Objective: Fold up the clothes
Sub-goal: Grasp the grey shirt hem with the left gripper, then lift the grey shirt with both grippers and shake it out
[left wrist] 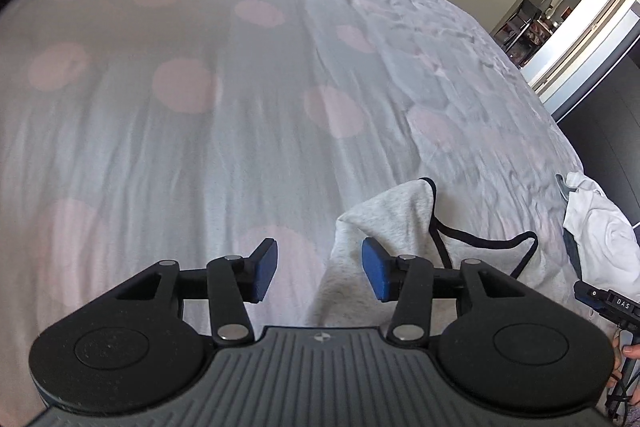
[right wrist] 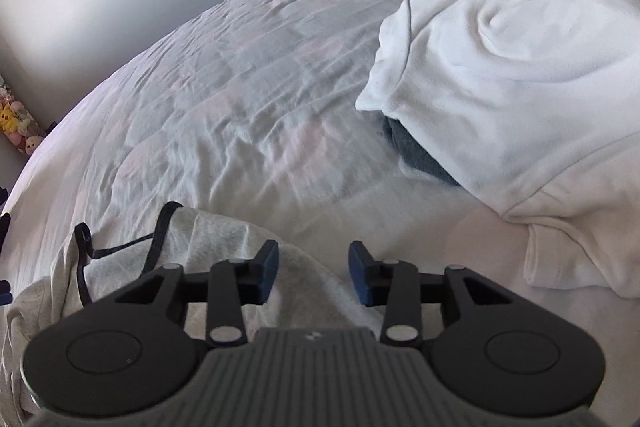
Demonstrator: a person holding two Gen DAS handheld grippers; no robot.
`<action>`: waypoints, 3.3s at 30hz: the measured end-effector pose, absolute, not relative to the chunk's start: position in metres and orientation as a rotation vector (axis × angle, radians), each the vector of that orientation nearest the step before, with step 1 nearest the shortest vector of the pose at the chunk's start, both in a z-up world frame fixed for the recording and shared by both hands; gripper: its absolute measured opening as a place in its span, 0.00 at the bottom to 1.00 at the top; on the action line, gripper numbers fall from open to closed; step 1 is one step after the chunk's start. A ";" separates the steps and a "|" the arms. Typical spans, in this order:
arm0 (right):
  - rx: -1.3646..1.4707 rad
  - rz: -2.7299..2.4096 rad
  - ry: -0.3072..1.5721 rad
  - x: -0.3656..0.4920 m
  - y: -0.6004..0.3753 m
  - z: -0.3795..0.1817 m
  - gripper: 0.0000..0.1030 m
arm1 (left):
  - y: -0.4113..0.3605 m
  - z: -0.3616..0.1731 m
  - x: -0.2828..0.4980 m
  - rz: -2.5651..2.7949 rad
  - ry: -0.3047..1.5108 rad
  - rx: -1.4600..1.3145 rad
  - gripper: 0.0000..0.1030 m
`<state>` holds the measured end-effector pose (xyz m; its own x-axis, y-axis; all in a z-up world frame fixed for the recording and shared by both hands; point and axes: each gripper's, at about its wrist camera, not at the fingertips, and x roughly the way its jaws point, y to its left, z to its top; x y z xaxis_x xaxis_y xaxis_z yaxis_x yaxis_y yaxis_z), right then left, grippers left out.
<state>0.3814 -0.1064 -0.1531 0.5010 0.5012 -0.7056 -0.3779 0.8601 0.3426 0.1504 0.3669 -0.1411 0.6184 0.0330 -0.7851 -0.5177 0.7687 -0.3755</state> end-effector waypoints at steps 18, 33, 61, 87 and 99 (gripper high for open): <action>0.138 0.601 0.877 0.388 -0.111 -0.180 0.50 | 0.360 -0.176 0.165 0.298 0.837 -0.624 0.14; 0.105 0.615 0.876 0.367 -0.103 -0.168 0.05 | 0.352 -0.151 0.142 0.382 0.777 -0.537 0.04; 0.051 0.660 -0.082 0.190 -0.086 0.193 0.03 | 0.334 0.198 -0.080 0.577 0.004 -0.251 0.02; -0.019 0.635 -0.002 0.209 -0.058 0.141 0.03 | 0.377 0.104 -0.034 0.649 0.256 -0.324 0.02; -0.139 0.561 0.259 0.361 0.054 0.027 0.03 | 0.444 0.000 0.129 0.733 0.491 -0.272 0.02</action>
